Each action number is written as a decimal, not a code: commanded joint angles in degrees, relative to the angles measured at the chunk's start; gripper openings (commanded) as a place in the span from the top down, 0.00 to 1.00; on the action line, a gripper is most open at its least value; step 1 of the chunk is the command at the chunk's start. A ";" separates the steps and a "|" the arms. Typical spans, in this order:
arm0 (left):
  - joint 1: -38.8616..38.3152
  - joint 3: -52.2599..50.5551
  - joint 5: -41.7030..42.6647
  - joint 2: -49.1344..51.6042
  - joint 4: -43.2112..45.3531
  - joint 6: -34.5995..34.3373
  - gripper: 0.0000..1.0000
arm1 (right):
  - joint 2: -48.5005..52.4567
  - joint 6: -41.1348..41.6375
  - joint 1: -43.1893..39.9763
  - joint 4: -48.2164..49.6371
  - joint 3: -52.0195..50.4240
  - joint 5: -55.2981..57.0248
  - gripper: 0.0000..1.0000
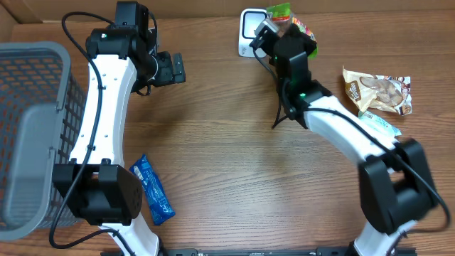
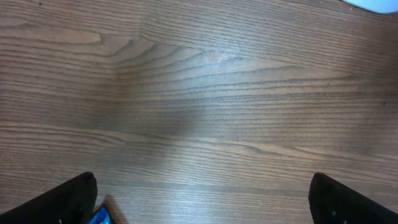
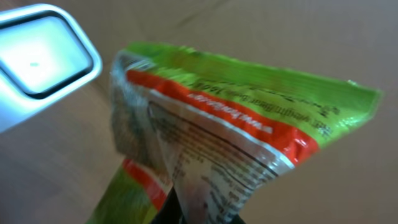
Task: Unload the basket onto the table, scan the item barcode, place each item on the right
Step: 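Hold the gummy bag's barcode against the scanner with the right gripper, then carry the gummy bag right and drop it on the nut-mix bag, then raise the right gripper and move the left gripper toward the blue bar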
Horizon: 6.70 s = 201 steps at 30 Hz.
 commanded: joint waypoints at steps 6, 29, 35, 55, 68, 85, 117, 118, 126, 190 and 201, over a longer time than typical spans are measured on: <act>-0.11 0.68 0.39 0.15 0.09 1.29 0.00 | 9.53 -23.76 -1.11 22.10 0.96 -0.94 0.96; -0.11 0.68 0.39 0.15 0.09 1.27 0.00 | 14.25 -25.00 -3.43 18.36 11.43 -16.96 0.96; -0.11 0.68 0.39 0.15 0.09 1.27 0.00 | 15.82 -22.64 -3.43 12.96 16.85 -18.27 0.96; -0.11 0.68 0.39 0.15 0.09 1.29 0.00 | 21.79 -37.40 -3.48 21.35 17.14 -14.71 0.96; -0.11 0.68 0.39 0.15 0.09 1.27 0.00 | 21.79 -38.36 -3.54 17.07 17.14 -13.31 0.96; -0.11 0.68 0.39 0.15 0.09 1.27 0.00 | 21.79 -38.42 -3.54 17.55 17.14 -13.27 0.96; -0.11 0.68 0.39 0.15 0.09 1.27 0.00 | -10.21 21.03 5.27 -51.69 17.03 -37.83 0.96; -0.11 0.68 0.39 0.15 0.09 1.29 0.00 | -10.36 23.93 5.27 -54.51 17.03 -44.28 0.96; -0.11 0.68 0.39 0.15 0.09 1.29 0.00 | -10.38 43.60 5.05 -61.00 17.03 -62.29 0.96; -0.11 0.68 0.39 0.15 0.09 1.27 0.00 | -16.59 73.70 -24.74 -84.65 14.75 -55.84 0.23; -0.11 0.68 1.66 0.15 0.26 -0.11 0.00 | -15.43 74.64 -2.21 -67.93 3.63 -58.36 0.21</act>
